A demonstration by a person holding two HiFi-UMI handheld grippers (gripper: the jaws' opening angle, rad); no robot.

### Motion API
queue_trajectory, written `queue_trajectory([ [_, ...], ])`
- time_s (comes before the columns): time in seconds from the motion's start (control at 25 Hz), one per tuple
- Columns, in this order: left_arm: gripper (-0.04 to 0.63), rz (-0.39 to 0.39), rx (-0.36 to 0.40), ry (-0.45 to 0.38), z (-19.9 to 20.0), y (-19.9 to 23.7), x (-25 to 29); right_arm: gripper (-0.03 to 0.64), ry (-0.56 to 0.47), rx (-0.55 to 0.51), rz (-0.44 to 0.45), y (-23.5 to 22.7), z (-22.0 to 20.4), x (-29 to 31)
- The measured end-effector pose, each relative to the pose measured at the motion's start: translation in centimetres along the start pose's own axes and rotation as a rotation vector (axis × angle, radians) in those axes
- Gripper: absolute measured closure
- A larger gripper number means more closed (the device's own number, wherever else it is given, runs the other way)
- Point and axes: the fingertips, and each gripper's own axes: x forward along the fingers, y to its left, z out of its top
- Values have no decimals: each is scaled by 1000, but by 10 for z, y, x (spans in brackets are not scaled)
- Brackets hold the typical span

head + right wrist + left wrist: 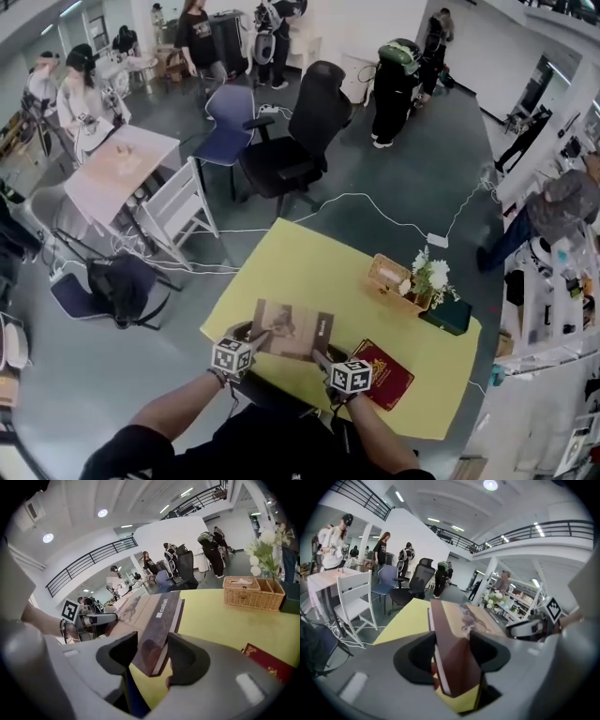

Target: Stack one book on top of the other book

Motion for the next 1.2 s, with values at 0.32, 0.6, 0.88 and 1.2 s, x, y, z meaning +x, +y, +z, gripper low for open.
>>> queue_trajectory([
  [0.32, 345, -81, 48, -5, -15, 62, 20, 416, 6, 75, 6, 21, -35, 49],
  [0.6, 343, -182, 100, 46, -42, 97, 69, 416, 43, 92, -13, 16, -66, 82],
  [0.88, 342, -259, 177, 112, -61, 114, 111, 416, 67, 134, -12, 10, -98, 108],
  [1.2, 339, -224, 223, 191, -92, 128, 147, 416, 132, 155, -23, -8, -134, 136],
])
